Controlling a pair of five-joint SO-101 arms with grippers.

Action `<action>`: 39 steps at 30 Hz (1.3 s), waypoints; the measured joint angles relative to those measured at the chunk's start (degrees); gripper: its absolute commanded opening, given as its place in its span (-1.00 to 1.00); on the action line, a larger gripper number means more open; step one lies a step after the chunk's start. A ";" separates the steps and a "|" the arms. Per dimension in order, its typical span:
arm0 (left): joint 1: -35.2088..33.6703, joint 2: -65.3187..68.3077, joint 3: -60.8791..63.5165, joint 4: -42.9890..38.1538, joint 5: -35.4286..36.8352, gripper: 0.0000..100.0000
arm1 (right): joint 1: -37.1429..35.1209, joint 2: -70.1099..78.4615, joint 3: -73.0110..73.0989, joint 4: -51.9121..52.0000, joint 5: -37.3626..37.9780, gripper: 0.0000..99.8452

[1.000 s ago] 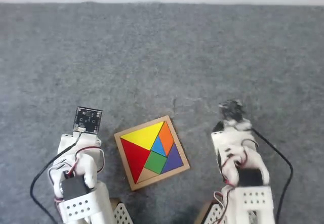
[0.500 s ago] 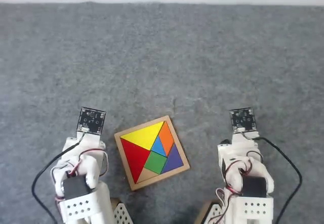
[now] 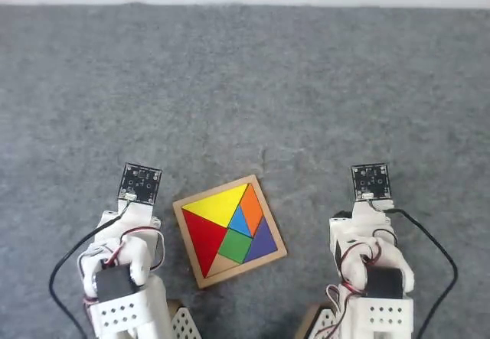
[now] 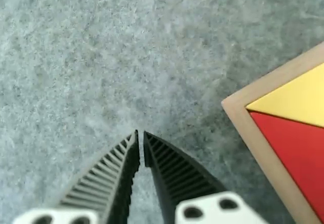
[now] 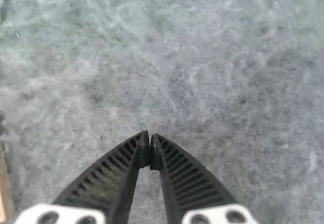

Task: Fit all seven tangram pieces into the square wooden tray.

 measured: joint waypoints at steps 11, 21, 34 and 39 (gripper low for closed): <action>0.00 0.00 0.00 0.00 0.00 -0.97 | 0.00 0.00 0.00 -1.14 0.00 -0.98; 0.00 0.00 0.00 0.00 0.00 -0.97 | 0.00 0.00 0.00 -1.14 0.00 -0.98; 0.00 0.00 0.00 0.00 0.00 -0.97 | 0.00 0.00 0.00 -1.14 0.00 -0.98; 0.00 0.00 0.00 0.00 0.00 -0.97 | 0.00 0.00 0.00 -1.14 0.00 -0.98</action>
